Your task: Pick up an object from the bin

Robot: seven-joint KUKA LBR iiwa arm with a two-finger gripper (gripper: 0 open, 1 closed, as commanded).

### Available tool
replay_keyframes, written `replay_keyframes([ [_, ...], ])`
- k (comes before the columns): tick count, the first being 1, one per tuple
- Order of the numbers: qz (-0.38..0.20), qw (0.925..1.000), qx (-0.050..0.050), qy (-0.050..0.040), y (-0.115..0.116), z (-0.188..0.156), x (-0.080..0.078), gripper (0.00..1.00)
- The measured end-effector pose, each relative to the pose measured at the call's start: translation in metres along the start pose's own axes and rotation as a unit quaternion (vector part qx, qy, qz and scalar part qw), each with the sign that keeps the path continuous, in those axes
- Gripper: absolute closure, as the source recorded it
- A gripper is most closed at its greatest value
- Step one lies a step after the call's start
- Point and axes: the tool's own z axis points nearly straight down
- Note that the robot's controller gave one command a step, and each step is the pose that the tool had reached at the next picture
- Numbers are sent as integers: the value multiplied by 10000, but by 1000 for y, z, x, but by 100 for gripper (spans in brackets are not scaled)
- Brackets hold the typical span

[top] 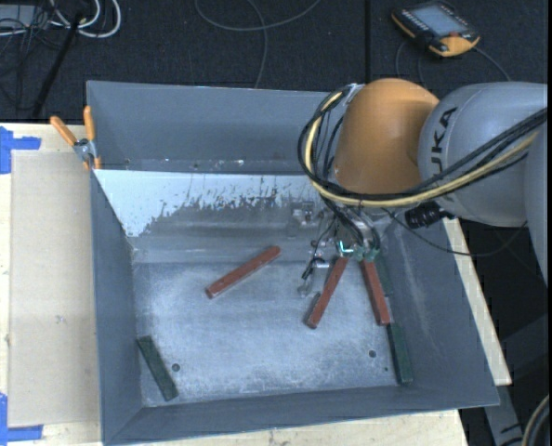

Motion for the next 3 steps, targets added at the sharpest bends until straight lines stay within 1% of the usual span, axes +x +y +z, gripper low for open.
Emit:
replay_keyframes([
  [1,2,10000,0,-35,0,-4,-2,0],
  [2,119,9999,9,-58,5,0,-4,0],
  [3,179,9998,-3,-64,45,52,2,0],
])
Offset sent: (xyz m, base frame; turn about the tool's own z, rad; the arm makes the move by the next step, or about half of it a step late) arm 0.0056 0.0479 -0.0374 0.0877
